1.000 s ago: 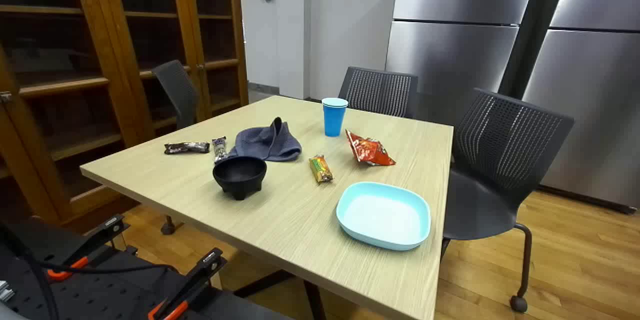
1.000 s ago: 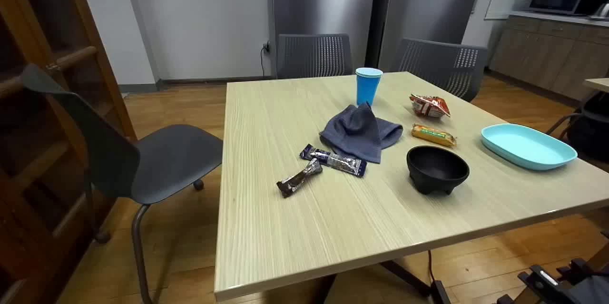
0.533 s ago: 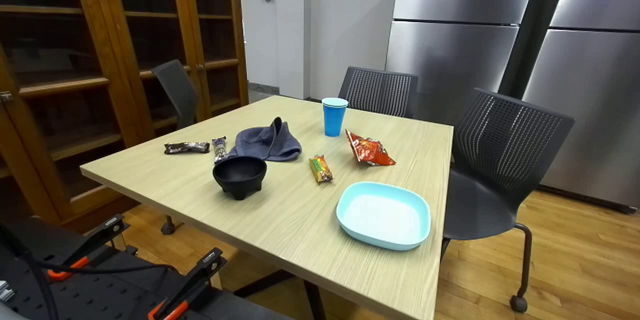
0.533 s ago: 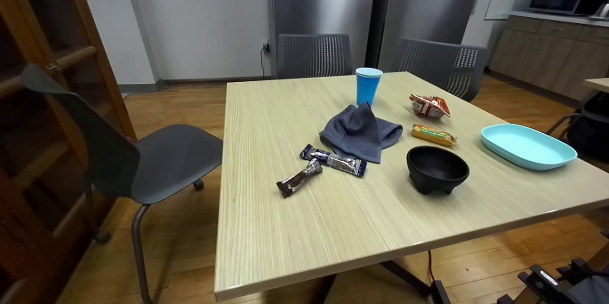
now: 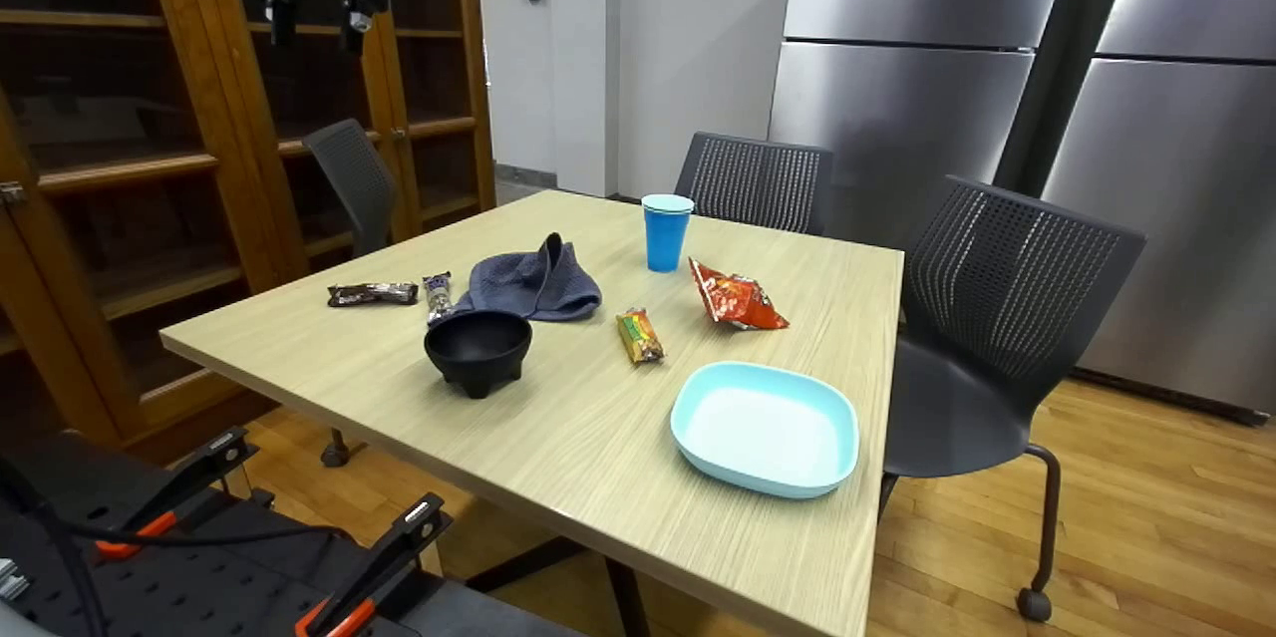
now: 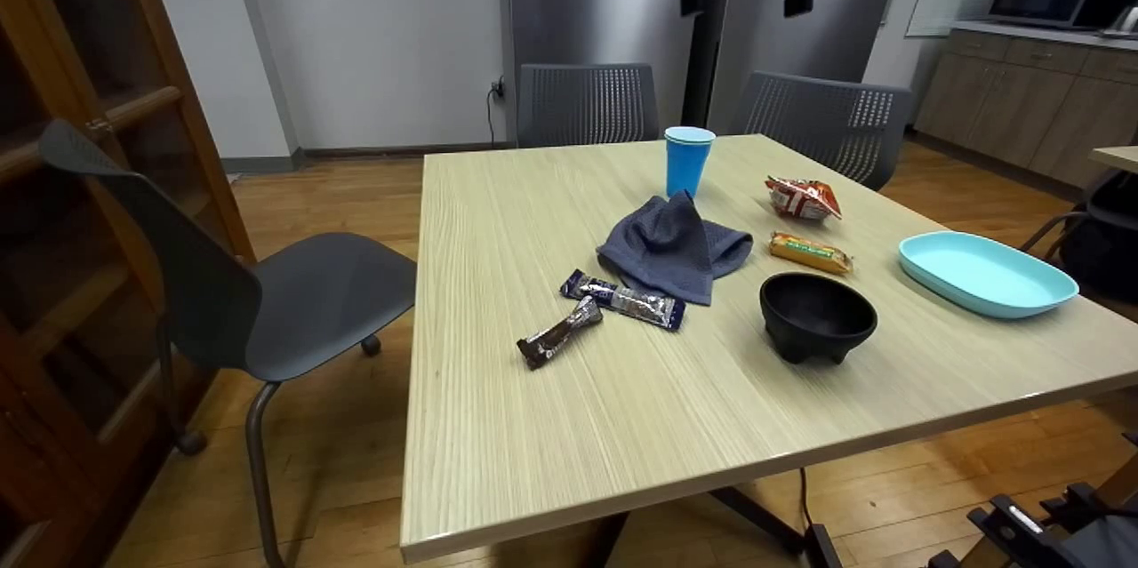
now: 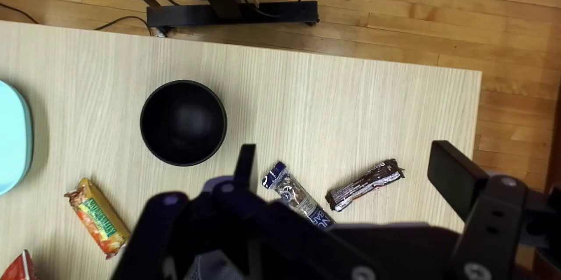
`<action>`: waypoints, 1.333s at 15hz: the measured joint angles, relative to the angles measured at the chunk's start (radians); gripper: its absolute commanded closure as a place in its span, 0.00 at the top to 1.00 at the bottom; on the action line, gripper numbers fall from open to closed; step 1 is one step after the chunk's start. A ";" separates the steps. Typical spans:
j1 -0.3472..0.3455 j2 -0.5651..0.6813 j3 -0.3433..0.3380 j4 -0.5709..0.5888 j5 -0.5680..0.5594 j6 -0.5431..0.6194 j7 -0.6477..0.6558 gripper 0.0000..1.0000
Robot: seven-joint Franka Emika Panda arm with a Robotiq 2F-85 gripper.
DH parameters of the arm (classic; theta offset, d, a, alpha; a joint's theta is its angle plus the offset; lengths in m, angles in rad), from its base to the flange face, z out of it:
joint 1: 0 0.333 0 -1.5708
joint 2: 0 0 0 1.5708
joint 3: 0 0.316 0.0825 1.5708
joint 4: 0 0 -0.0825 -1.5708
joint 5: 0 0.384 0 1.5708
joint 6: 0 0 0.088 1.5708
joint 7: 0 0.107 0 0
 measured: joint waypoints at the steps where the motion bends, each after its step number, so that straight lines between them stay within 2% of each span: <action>1: 0.011 0.028 0.000 0.015 0.002 0.007 0.020 1.00; 14: 0.109 0.396 -0.017 0.295 0.058 0.092 0.366 1.00; 20: 0.152 0.519 -0.049 0.352 0.058 0.197 0.487 1.00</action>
